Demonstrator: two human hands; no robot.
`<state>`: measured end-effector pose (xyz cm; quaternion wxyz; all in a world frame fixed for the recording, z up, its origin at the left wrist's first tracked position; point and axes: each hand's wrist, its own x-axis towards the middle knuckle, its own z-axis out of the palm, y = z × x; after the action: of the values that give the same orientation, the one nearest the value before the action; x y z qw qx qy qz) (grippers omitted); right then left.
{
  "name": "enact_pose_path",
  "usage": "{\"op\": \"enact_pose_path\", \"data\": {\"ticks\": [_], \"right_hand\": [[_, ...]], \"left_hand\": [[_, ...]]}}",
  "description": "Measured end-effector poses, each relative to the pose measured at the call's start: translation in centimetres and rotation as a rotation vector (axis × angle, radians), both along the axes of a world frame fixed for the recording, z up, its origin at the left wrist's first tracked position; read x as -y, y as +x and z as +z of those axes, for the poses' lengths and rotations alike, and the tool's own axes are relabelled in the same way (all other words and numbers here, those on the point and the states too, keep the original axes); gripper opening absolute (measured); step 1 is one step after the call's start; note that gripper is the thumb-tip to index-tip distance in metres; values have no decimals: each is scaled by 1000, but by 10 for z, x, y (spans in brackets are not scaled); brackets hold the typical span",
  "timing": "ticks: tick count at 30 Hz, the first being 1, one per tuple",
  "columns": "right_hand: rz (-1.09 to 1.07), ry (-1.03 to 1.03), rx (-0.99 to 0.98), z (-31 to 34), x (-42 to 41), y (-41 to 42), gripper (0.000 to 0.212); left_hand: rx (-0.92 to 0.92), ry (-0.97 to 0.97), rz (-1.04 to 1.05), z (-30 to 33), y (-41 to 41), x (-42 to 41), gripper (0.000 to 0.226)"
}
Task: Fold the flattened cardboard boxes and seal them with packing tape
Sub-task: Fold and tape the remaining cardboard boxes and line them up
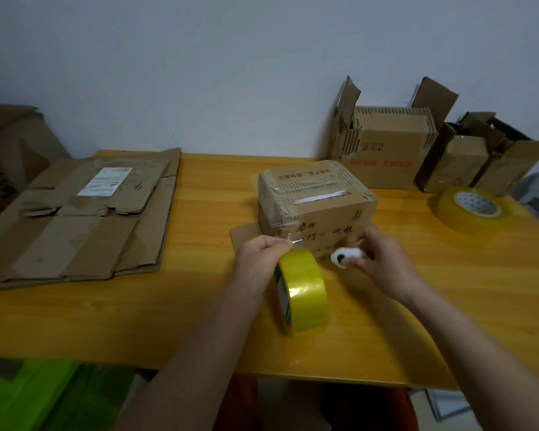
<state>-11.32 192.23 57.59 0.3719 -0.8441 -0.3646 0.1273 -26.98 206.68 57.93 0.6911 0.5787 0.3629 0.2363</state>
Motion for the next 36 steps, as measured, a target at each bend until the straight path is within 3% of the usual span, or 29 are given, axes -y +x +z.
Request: {"op": "enact_pose_path", "data": {"ticks": [2, 4, 6, 9, 11, 13, 16, 19, 21, 25, 27, 30, 34, 36], "right_hand": [[-41, -81, -108, -16, 7, 4, 22], [-55, -156, -79, -19, 7, 5, 21], [-75, -154, 130, -12, 1, 2, 20], [9, 162, 523, 22, -24, -16, 12], [191, 217, 563, 39, -49, -23, 25], [368, 67, 586, 42, -70, -21, 42], [444, -96, 674, 33, -83, -8, 62], [452, -94, 648, 30, -84, 2, 59], [432, -45, 572, 34, -80, -3, 50], [178, 464, 222, 34, -59, -41, 23], [107, 450, -103, 29, -48, -59, 13], [47, 446, -485, 19, -36, -72, 18], [-19, 544, -583, 19, -33, -81, 24], [-35, 572, -608, 18, -34, -85, 31]], "left_hand": [[-1, -9, -15, 0, 0, 0, 14], [-1, -16, -27, 0, 0, 0, 15], [-3, -12, -41, 1, -2, -1, 16], [12, -15, -63, 1, -1, -4, 16], [40, -47, -75, 2, -1, -4, 13], [63, -85, -96, 3, -3, -4, 10], [74, -115, -140, 5, -12, -6, 11], [133, -111, -174, 6, -20, -5, 20], [155, -81, -168, 7, -23, 1, 13], [178, 102, -111, 6, -26, 6, 7], [176, 182, -86, 4, -25, 9, 8], [155, 306, -44, 2, -23, 15, 10], [40, 581, 75, 4, -24, 20, 2], [9, 539, 26, 12, -29, 23, 4]]}}
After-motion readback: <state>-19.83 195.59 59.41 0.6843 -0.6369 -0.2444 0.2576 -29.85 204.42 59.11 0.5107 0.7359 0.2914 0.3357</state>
